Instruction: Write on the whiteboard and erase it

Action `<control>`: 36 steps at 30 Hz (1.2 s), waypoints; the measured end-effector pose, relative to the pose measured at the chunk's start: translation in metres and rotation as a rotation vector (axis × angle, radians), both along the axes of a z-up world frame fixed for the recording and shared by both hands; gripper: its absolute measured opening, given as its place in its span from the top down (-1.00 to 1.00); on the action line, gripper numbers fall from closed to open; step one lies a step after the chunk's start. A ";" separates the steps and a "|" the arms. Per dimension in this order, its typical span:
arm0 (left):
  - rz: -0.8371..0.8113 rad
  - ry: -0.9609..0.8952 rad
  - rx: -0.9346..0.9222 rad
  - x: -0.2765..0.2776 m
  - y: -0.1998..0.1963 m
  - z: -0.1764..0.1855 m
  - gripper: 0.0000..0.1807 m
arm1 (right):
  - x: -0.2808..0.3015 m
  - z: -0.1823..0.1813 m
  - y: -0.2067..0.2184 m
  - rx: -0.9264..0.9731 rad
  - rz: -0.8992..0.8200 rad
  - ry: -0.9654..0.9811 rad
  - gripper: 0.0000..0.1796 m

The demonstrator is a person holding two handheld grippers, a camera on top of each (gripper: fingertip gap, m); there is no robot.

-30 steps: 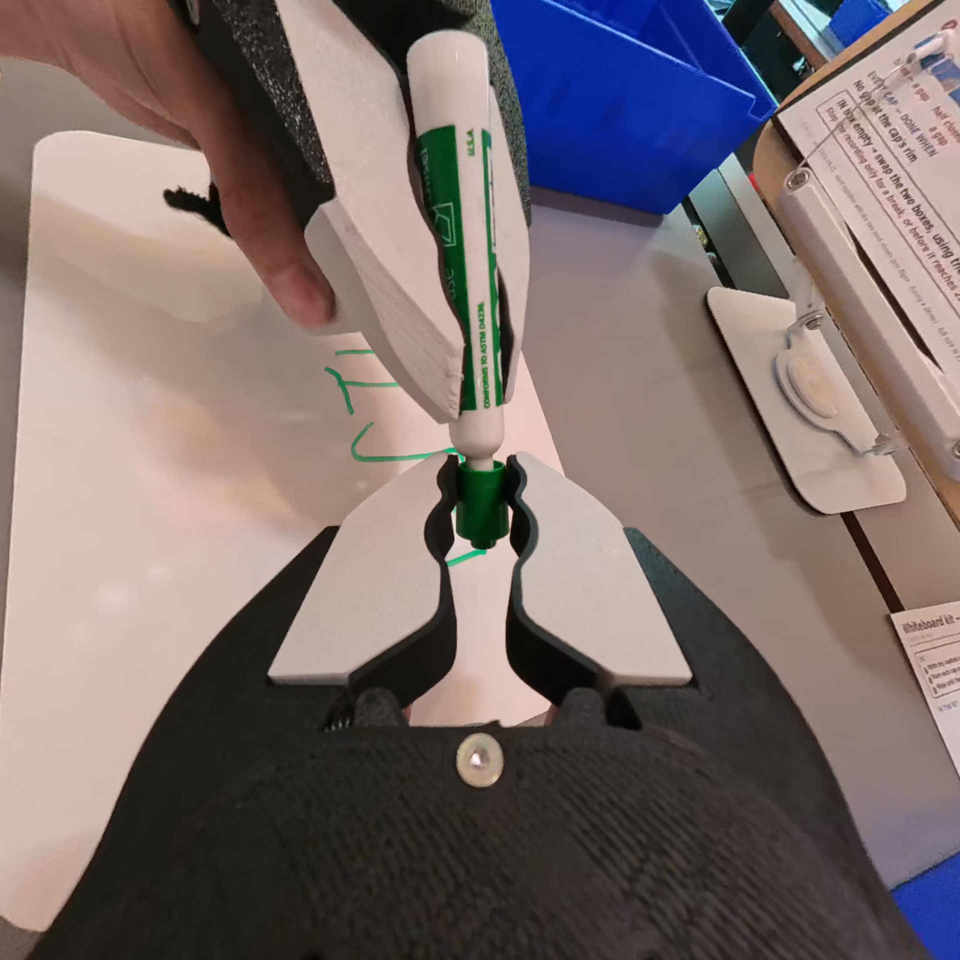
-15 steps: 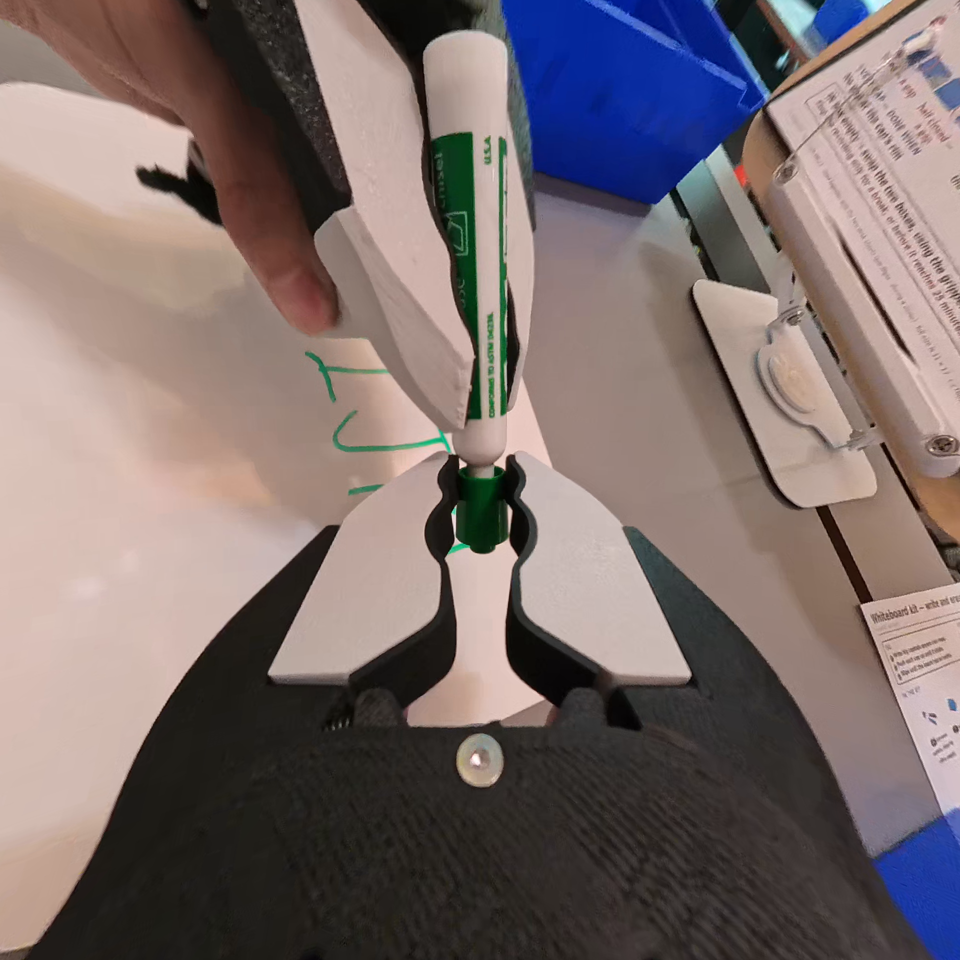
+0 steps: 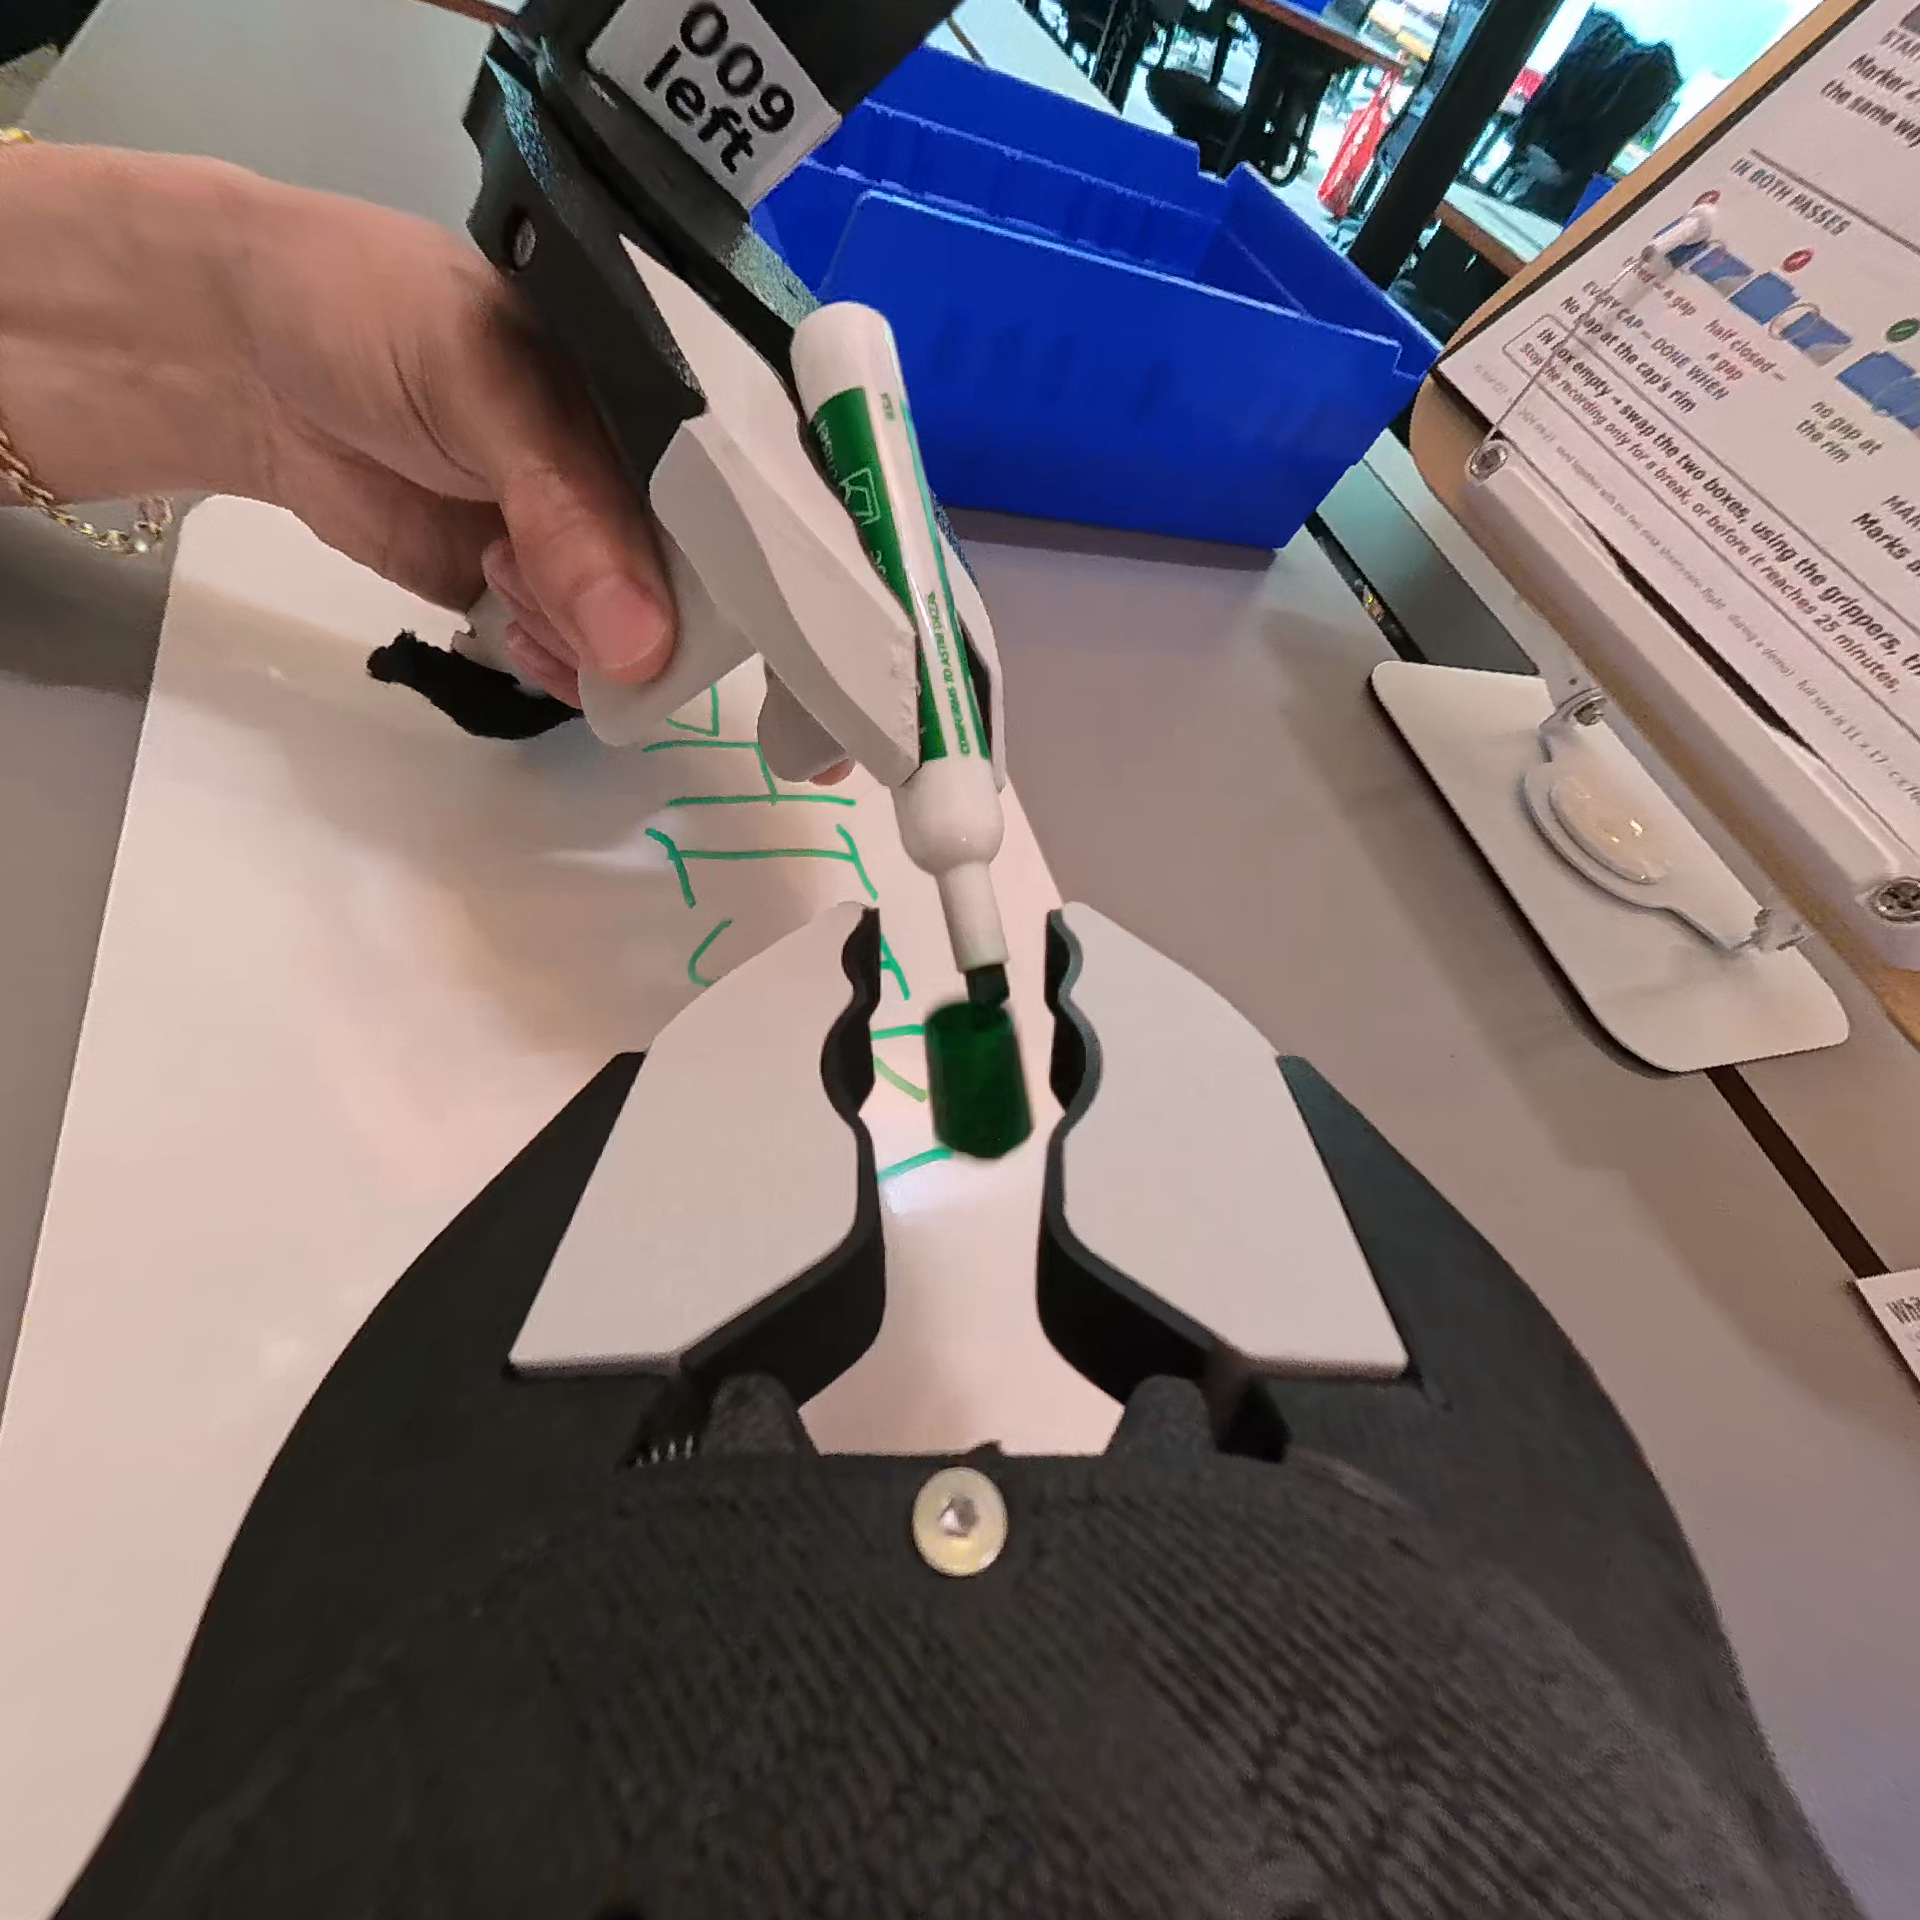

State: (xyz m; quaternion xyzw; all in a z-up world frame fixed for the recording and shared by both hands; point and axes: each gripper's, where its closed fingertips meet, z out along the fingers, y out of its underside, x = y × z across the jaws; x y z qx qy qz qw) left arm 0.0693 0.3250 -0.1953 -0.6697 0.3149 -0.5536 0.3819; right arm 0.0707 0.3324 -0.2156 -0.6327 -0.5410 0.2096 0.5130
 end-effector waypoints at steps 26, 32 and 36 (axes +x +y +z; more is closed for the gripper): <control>-0.007 0.030 0.090 -0.029 0.012 0.001 0.80 | 0.083 -0.045 0.017 -0.362 -0.129 -0.085 0.34; -0.011 -0.013 0.109 -0.040 0.009 0.007 0.80 | 0.098 -0.010 0.017 0.101 0.147 -0.537 0.37; -0.007 -0.044 0.092 -0.043 0.008 0.007 0.80 | 0.106 -0.036 0.025 0.094 0.426 -0.959 0.36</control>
